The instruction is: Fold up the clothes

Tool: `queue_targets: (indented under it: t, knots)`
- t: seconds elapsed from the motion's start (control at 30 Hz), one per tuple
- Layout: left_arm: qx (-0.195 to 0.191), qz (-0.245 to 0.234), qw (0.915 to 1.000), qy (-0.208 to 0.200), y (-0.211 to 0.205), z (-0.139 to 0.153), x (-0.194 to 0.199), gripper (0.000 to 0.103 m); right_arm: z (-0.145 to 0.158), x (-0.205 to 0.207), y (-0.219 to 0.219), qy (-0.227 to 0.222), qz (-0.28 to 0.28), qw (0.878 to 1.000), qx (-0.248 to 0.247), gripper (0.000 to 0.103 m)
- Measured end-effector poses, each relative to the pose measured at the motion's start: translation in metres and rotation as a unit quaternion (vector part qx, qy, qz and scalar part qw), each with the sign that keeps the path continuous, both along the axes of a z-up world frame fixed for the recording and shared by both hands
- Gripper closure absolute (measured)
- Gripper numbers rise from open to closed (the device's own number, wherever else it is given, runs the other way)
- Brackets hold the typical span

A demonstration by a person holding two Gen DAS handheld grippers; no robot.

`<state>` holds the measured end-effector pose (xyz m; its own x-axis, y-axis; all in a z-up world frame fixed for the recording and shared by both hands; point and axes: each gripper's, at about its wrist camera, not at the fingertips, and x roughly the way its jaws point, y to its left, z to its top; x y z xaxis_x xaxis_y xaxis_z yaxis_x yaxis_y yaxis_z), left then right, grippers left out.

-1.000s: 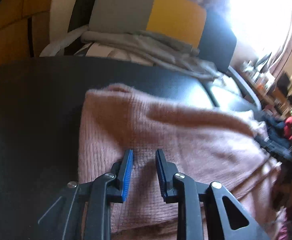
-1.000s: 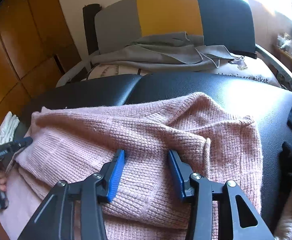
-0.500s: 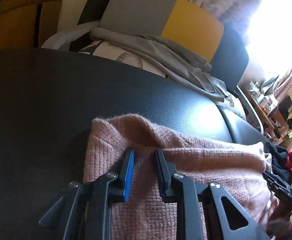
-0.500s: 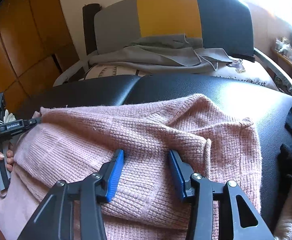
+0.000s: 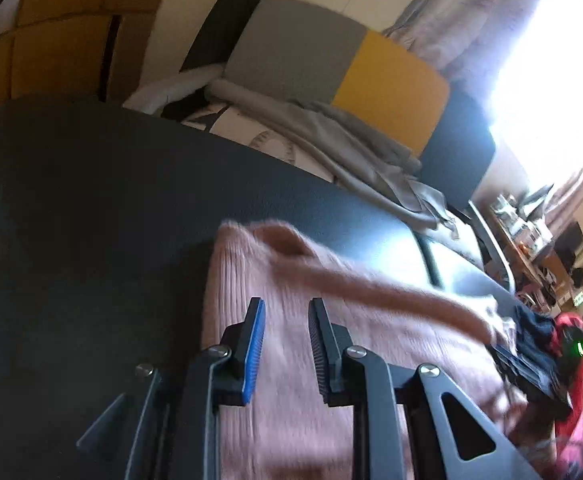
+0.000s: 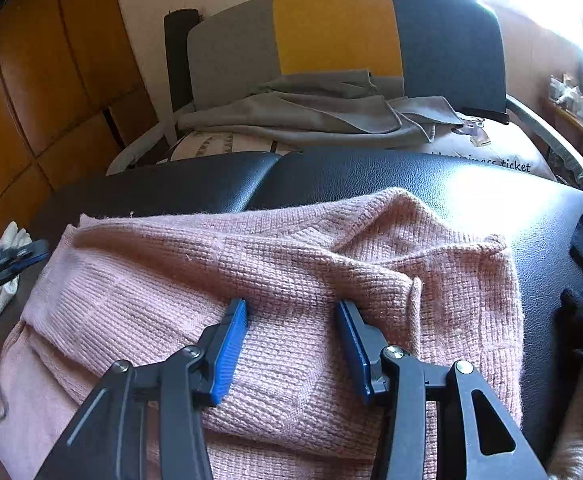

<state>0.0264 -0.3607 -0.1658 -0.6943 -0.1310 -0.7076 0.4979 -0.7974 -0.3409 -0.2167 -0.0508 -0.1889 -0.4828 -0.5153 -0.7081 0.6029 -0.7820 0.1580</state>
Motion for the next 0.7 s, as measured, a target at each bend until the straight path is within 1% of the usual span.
queue_targets:
  t: [0.03, 0.13, 0.2, 0.27, 0.3, 0.33, 0.43, 0.47, 0.5, 0.57, 0.63, 0.7]
  knots:
    - [-0.011, -0.001, 0.9998, -0.015, 0.010, -0.002, 0.007, 0.080, 0.000, 0.001, -0.001, 0.002, 0.000, 1.000, 0.003, 0.055]
    - [-0.012, -0.012, 0.9993, -0.032, 0.028, -0.010, 0.017, 0.080, 0.001, 0.002, -0.002, 0.007, 0.000, 1.000, 0.010, 0.055]
    - [-0.028, -0.017, 0.9985, -0.043, 0.034, -0.016, 0.015, 0.080, 0.002, 0.002, -0.004, 0.007, 0.000, 1.000, 0.019, 0.055]
    - [-0.032, -0.018, 0.9974, -0.062, 0.034, -0.025, 0.010, 0.080, 0.006, 0.003, -0.006, 0.005, -0.001, 0.999, 0.039, 0.055]
    - [-0.036, -0.019, 0.9973, -0.061, 0.035, -0.027, 0.009, 0.080, 0.012, 0.008, -0.007, -0.001, -0.010, 0.998, 0.054, 0.055]
    - [-0.041, -0.023, 0.9970, -0.061, 0.036, -0.027, 0.009, 0.080, 0.018, 0.013, -0.005, -0.004, -0.015, 0.998, 0.054, 0.054]
    - [-0.049, -0.027, 0.9969, -0.056, 0.039, -0.028, 0.013, 0.080, 0.032, 0.044, 0.000, 0.015, 0.002, 1.000, 0.027, 0.052]
    - [-0.048, -0.028, 0.9970, -0.054, 0.039, -0.029, 0.013, 0.080, 0.031, 0.052, -0.001, 0.016, 0.010, 0.999, 0.033, 0.051]
    - [-0.047, -0.028, 0.9972, -0.052, 0.038, -0.029, 0.013, 0.080, 0.024, 0.058, -0.003, 0.016, 0.015, 0.998, 0.052, 0.050]
    - [-0.046, -0.029, 0.9972, -0.051, 0.037, -0.029, 0.013, 0.080, 0.007, 0.061, -0.002, 0.008, 0.014, 0.998, 0.066, 0.047]
    - [-0.050, -0.030, 0.9972, -0.047, 0.038, -0.030, 0.014, 0.080, 0.003, 0.063, 0.003, 0.011, 0.012, 0.998, 0.054, 0.046]
    - [-0.051, -0.030, 0.9973, -0.044, 0.037, -0.031, 0.012, 0.080, 0.002, 0.062, 0.002, 0.014, 0.011, 0.998, 0.057, 0.043]
